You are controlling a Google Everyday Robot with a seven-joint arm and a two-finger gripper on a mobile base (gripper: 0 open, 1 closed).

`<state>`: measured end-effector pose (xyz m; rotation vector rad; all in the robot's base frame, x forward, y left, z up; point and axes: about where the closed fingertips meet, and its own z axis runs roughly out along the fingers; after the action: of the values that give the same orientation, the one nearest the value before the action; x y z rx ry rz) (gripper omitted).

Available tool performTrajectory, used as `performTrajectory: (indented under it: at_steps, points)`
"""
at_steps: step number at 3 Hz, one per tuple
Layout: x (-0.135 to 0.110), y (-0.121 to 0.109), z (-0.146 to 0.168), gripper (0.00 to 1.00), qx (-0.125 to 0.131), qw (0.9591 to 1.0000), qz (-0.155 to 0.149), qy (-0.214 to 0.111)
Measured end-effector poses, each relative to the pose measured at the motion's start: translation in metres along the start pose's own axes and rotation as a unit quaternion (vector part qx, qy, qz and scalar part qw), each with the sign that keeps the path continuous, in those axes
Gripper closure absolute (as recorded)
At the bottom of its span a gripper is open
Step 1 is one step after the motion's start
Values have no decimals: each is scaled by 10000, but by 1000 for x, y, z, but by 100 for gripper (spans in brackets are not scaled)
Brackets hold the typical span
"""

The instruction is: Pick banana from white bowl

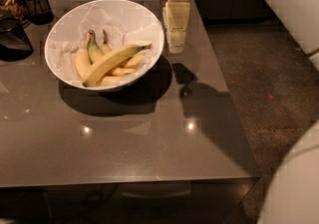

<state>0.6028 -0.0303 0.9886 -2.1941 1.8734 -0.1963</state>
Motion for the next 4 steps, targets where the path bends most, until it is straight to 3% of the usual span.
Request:
performTrajectory:
  at_steps: [1,2,4]
  points:
    - [-17,-17,18,0,-77,9997,-245,39]
    - [-23,-23,19,0,128,9994,-307,-31]
    - [-56,-41,32,0,51,9976,-668,-171]
